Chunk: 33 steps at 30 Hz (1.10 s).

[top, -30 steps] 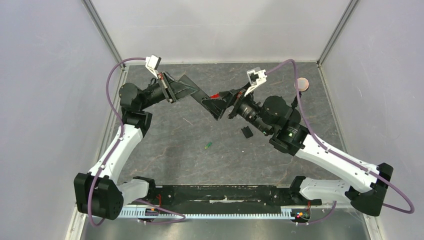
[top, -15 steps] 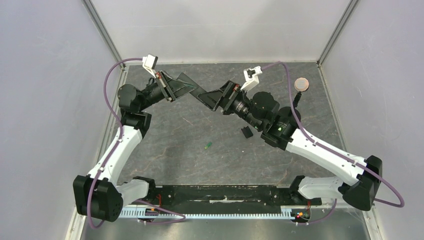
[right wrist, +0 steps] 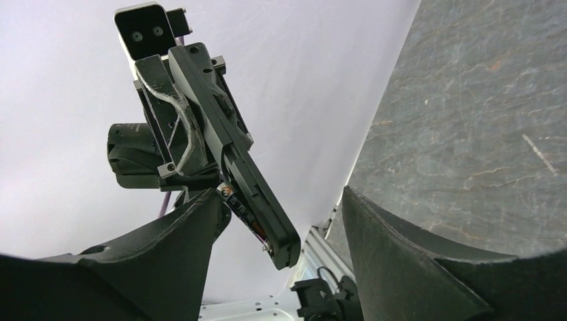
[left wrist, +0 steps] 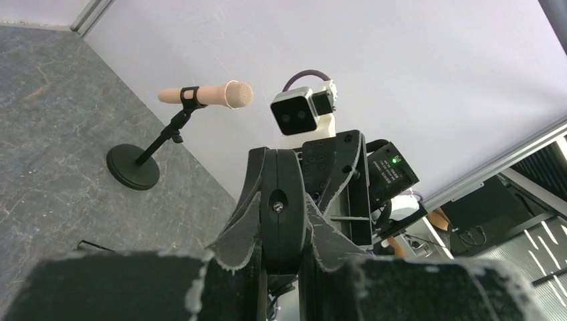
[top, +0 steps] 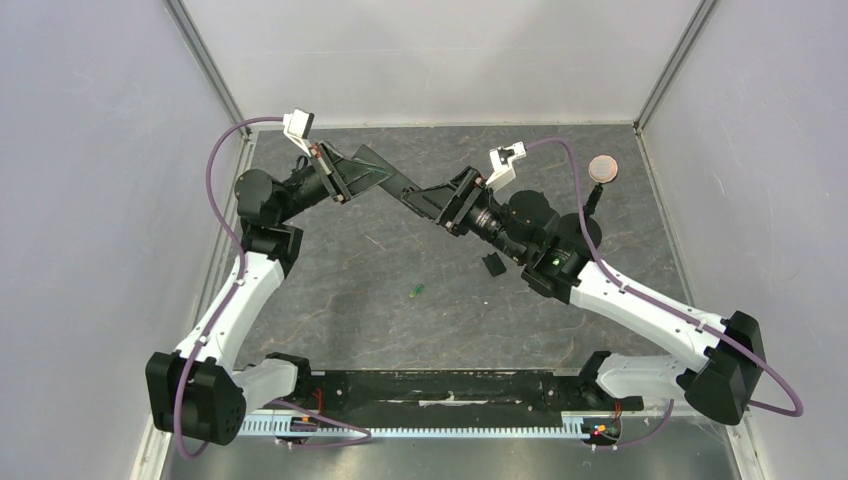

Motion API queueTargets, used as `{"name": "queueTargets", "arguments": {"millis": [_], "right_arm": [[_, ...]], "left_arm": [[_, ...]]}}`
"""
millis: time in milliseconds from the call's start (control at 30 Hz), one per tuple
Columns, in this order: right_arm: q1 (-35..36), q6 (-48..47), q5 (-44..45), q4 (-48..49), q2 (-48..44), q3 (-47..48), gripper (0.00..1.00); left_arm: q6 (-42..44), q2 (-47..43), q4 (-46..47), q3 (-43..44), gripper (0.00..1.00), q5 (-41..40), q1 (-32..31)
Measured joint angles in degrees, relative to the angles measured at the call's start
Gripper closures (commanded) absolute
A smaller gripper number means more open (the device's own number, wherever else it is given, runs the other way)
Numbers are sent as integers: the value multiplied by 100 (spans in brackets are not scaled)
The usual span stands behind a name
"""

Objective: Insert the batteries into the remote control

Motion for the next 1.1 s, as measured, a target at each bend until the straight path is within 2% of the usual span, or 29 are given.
{"name": "queueTargets", "arguments": {"millis": [367,633,700,800,900,1100], "right_arm": [[-136,393,-424,382,0,-291,47],[-177,498,-647,614,-4,-485,52],[-188,507,-695,678,-4,-507,44],[-221,542,-750,704,-4,-540,20],[-258,483,-756,686,-4,-566,5],[-284,304,-756,715,-2,-566,2]], "left_arm": [[-7,-13,-17,0,98,-42,0],[-177,-11,83,0,98,-142,2],[-208,-11,114,0,98,-140,2],[-267,-11,138,0,98,-144,2],[-315,-11,225,0,98,-142,0],[-328,-13,260,0,98,-140,0]]}}
